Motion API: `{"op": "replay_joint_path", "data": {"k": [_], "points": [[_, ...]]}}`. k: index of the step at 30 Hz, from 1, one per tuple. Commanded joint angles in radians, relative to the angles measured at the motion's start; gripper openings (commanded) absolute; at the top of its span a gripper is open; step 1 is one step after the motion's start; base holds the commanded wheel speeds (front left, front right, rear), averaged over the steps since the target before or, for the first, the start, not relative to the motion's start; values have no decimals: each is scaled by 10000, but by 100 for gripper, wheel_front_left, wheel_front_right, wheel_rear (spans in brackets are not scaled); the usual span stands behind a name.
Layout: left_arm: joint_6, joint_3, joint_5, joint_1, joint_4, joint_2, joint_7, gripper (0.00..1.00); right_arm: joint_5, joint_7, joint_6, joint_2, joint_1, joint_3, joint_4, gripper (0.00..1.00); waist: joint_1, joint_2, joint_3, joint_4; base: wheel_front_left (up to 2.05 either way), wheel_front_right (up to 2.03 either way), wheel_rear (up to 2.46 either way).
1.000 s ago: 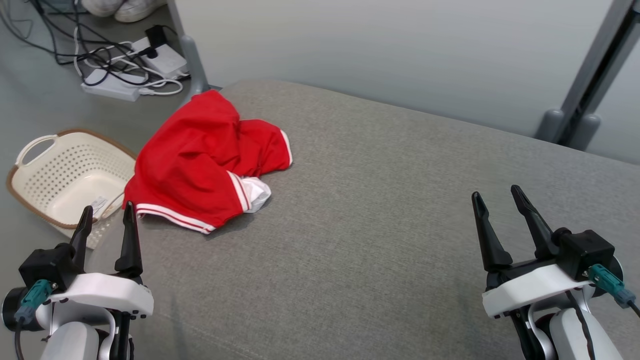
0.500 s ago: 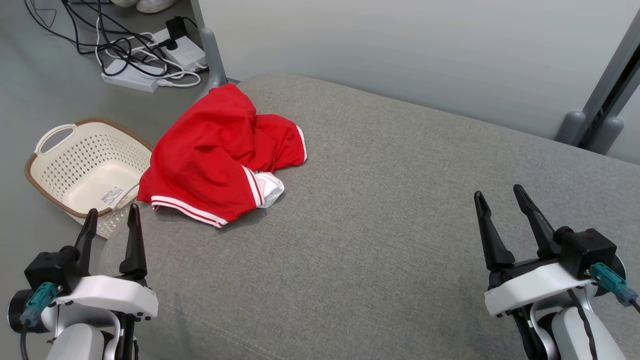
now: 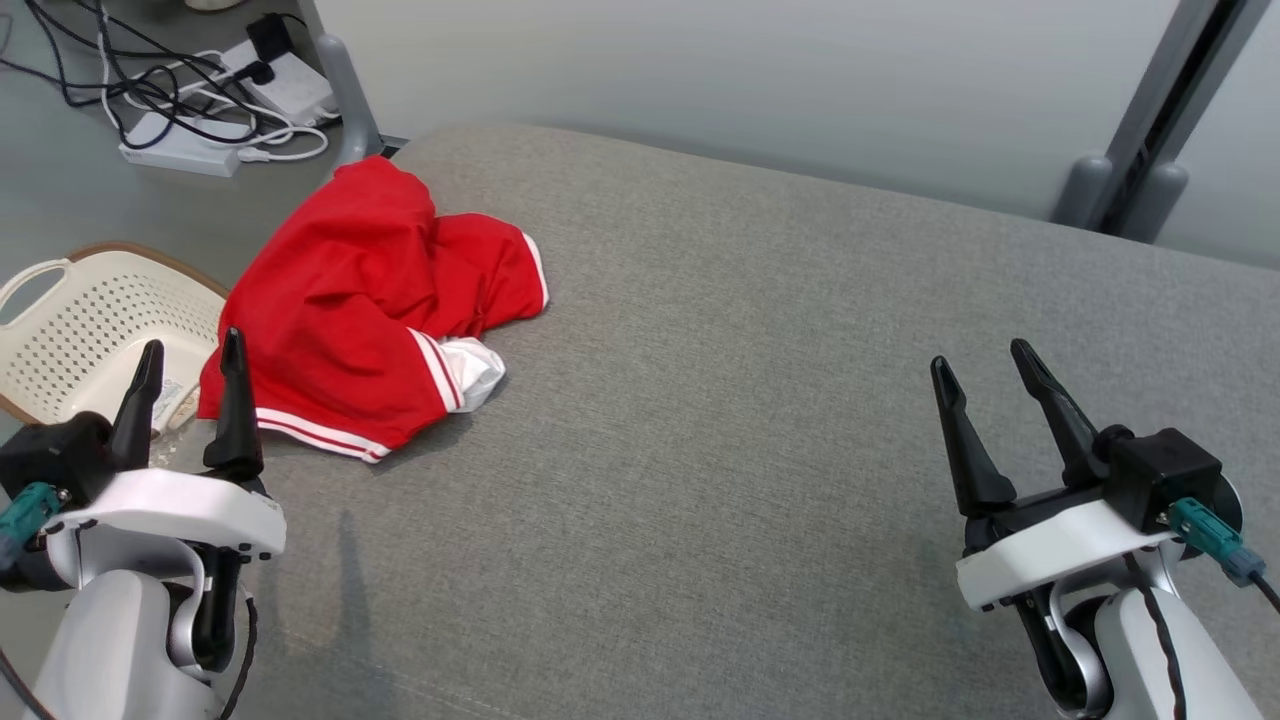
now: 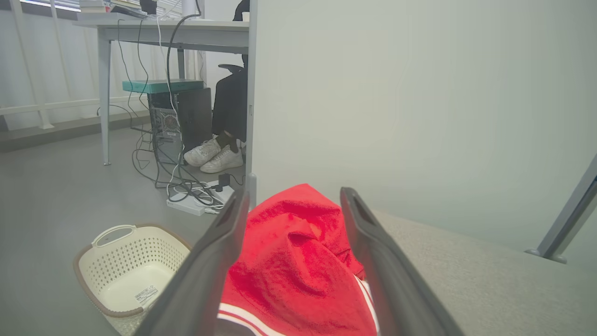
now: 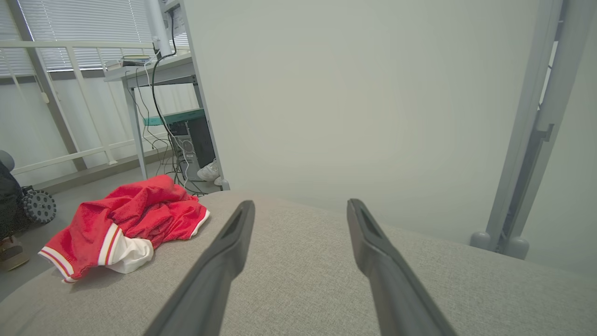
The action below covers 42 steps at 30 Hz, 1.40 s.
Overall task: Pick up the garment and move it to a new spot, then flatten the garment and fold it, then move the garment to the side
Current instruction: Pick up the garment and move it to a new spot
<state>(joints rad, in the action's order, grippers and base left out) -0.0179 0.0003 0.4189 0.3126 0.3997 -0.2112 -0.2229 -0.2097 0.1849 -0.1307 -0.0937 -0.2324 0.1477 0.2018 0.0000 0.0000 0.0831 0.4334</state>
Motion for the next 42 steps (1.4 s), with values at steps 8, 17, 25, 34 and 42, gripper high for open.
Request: {"op": "replay_joint_path", "data": {"k": [8, 17, 25, 34, 42], "points": [[-631, -166, 577, 1575, 2926, -117, 804, 100, 236, -334, -1, -199, -623, 89, -395, 100, 0, 0, 1584, -1195, 0, 0, 0], [-1042, -186, 1261, 3007, 5743, -300, 1085, 100, 445, -511, -1, -250, -1067, 70, -722, 100, 0, 0, 2709, -1686, 0, 0, 0], [-1126, -283, 1695, 3839, 7244, -471, 1079, 37, 621, -659, -1, -260, -1101, -41, -934, 100, 0, 0, 3063, -1762, 0, 0, 0], [-1123, -698, 2010, 4066, 7115, -599, 331, 0, 617, -657, -1, -173, -974, -212, -915, 100, 0, 0, 2826, -1681, 0, 0, 0], [-1070, -1153, 1573, 3868, 5833, -1286, -367, 0, 446, -450, -1, -57, -651, -221, -675, 100, 0, 0, 2021, -1614, 0, 0, 0]]}}
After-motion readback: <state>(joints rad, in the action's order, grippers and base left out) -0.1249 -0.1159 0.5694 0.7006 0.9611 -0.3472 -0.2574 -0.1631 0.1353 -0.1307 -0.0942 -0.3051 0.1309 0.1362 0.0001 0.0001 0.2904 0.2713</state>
